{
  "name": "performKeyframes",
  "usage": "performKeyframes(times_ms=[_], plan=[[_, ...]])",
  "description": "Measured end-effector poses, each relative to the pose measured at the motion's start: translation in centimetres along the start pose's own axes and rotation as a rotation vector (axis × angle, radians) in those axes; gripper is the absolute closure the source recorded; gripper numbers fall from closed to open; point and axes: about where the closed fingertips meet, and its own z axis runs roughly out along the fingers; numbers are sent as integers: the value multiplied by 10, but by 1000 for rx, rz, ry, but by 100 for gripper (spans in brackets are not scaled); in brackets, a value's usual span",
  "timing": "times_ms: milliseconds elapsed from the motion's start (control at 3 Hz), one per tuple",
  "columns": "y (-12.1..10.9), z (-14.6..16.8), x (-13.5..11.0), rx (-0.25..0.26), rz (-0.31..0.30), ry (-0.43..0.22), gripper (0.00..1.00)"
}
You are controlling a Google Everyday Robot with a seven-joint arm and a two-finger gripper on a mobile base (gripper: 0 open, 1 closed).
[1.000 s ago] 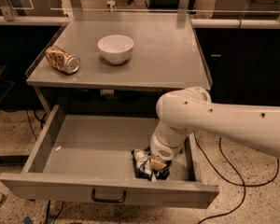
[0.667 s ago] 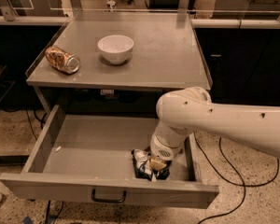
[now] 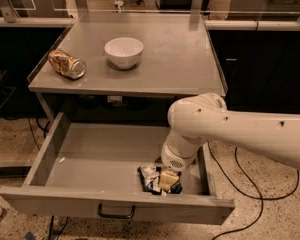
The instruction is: Place blue chip bag into top drawer
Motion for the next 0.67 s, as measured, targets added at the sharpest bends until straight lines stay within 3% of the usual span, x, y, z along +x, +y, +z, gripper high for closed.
performKeyframes(times_ms=[333,667], plan=[[0,0,0,0,0,0,0],[0,0,0,0,0,0,0]])
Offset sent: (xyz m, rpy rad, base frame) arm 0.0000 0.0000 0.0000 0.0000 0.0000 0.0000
